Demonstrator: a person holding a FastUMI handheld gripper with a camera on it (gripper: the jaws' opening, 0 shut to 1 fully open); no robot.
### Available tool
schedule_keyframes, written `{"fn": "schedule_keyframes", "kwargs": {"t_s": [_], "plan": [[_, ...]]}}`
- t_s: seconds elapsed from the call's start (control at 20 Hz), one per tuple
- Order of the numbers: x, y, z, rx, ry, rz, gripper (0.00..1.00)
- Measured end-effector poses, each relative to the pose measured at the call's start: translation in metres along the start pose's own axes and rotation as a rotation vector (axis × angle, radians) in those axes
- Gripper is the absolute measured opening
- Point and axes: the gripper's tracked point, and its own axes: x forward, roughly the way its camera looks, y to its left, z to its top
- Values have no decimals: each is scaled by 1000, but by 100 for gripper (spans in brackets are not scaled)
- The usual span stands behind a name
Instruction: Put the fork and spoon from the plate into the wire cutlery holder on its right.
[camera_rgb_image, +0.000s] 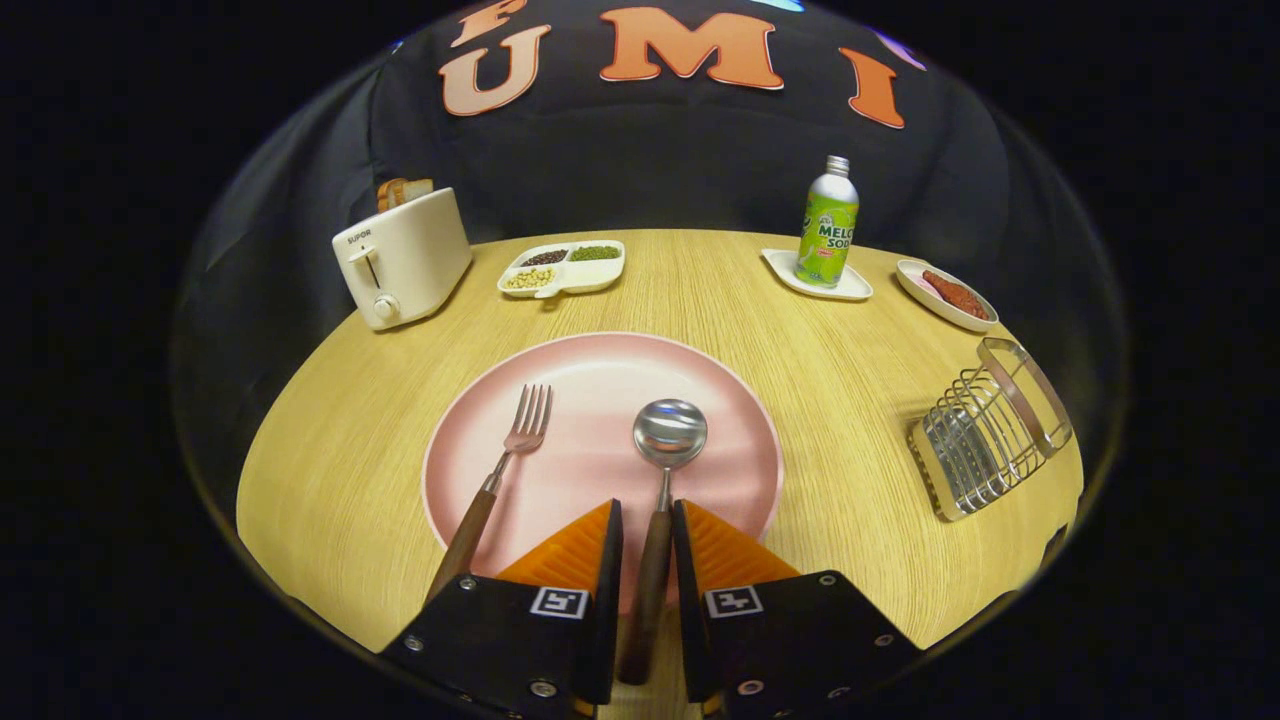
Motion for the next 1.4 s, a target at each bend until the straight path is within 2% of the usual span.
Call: {"fn": "schedule_keyframes", "kwargs": {"t_s": [0.15, 0.25, 0.45, 0.85, 1.1, 1.4], "plan": [[1, -6, 0, 12, 5, -17, 11], [-2, -12, 3, 23, 7, -32, 5], [-15, -10, 13, 67, 16, 14, 4], [-58, -40, 59, 38, -27, 48, 4], [-82, -85, 80, 6, -31, 16, 4], [-102, -159, 87, 15, 37, -29, 4]]}}
